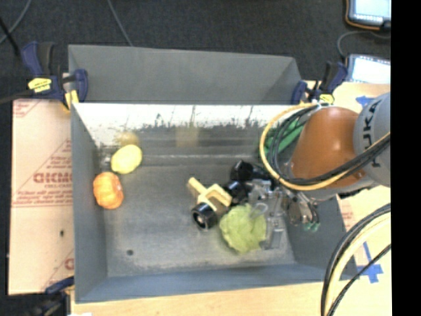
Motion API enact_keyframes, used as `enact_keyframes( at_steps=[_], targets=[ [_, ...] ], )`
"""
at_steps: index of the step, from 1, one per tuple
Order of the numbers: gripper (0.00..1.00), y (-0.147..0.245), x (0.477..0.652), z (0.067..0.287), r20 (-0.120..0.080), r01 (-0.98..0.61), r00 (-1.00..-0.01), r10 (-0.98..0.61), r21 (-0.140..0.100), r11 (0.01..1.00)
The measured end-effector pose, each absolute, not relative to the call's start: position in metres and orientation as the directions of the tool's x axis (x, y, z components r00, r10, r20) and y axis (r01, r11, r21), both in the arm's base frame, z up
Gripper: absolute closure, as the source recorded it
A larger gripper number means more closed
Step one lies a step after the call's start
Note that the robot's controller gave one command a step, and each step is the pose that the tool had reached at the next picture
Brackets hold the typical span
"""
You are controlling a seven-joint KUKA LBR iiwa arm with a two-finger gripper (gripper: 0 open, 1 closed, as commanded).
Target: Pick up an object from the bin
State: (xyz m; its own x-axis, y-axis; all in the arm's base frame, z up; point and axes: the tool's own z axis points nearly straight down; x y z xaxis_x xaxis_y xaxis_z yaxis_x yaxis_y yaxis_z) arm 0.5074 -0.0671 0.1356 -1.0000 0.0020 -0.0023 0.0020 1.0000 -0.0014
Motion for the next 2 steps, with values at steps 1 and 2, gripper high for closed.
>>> enact_keyframes(
  at_steps=[1,2],
  targets=[
    [0.00,-0.044,0.505,0.097,-0.008,0.020,-1.000,0.020,-0.002,1.000],
    [1.00,-0.028,0.498,0.089,-0.007,-0.173,-0.985,-0.173,-0.003,0.985]
  ],
)
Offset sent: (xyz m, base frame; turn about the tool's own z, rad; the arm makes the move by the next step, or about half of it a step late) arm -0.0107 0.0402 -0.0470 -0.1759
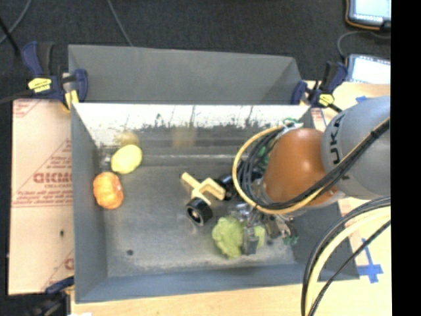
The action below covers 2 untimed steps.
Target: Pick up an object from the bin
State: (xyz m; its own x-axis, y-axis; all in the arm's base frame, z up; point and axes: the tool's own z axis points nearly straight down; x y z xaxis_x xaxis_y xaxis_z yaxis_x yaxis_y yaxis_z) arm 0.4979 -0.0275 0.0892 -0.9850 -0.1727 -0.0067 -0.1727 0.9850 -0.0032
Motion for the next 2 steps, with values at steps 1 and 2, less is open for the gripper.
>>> enact_keyframes(
  at_steps=[1,2],
  targets=[
    [1.00,-0.028,0.498,0.089,-0.006,-0.173,-0.985,-0.173,-0.003,0.985],
    [1.00,-0.040,0.517,0.226,-0.011,-0.130,-0.991,-0.130,-0.005,0.991]
  ],
)
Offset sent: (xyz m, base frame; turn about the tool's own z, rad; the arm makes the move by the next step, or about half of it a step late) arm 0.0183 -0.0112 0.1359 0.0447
